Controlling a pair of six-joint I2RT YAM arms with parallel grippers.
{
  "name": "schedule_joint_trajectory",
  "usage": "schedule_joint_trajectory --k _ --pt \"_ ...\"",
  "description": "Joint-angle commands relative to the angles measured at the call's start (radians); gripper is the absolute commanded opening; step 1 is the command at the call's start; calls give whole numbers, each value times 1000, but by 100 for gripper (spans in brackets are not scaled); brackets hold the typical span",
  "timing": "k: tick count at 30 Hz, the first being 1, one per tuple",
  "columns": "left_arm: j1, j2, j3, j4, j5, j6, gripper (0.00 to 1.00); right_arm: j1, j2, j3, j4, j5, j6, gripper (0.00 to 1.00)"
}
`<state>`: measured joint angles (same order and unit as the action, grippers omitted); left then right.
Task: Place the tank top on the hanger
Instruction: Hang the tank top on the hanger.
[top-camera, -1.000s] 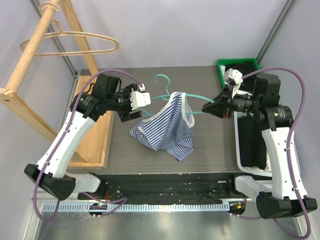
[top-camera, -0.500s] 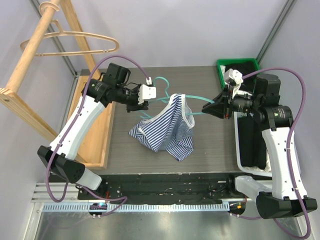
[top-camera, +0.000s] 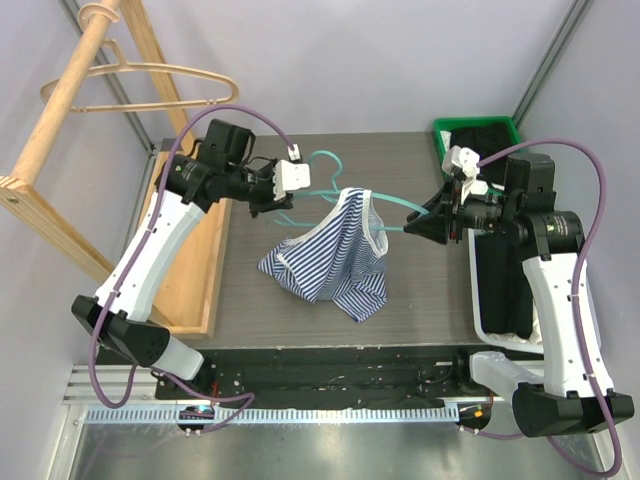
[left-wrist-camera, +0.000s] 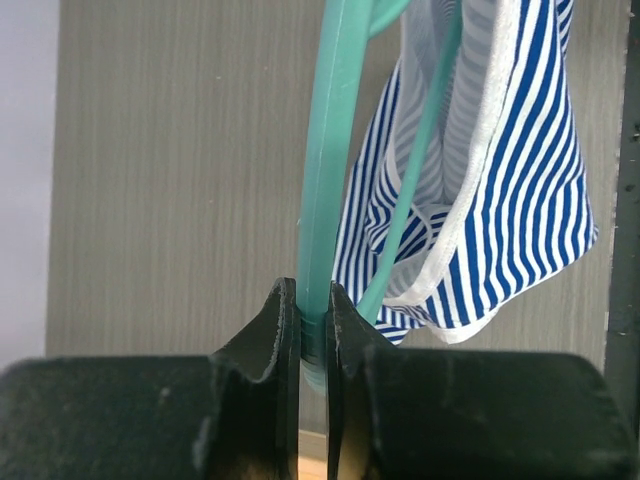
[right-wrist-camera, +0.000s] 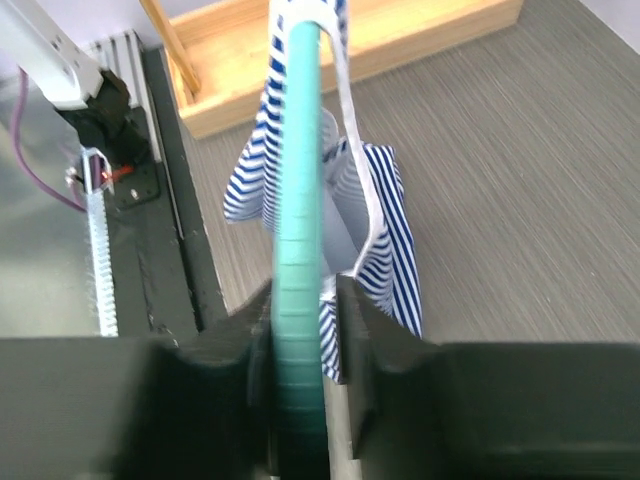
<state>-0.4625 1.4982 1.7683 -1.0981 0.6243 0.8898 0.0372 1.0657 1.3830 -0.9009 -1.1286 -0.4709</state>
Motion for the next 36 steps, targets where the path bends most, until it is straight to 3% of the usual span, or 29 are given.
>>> schedule_joint_trajectory --k 1,2,6,20,27,32,35,36 --pt "-2 -46 68 -11 -6 23 0 -7 19 65 -95 59 -142 41" --pt "-2 -46 74 -17 -6 27 0 -7 25 80 -110 72 -156 52" --pt "-22 -49 63 -45 -12 46 0 -7 77 181 -220 90 -215 64" --pt "-76 -50 25 -37 -136 81 0 62 301 493 -595 188 -425 72" --pt "-107 -41 25 -43 -170 83 0 246 326 487 -497 325 -293 62" --pt "-117 -42 22 -37 -170 72 0 314 365 498 -483 384 -249 45" --pt "-119 -44 16 -34 -169 69 0 331 381 498 -484 404 -241 25" --pt "-119 -46 16 -34 -167 69 0 334 382 495 -480 409 -232 11"
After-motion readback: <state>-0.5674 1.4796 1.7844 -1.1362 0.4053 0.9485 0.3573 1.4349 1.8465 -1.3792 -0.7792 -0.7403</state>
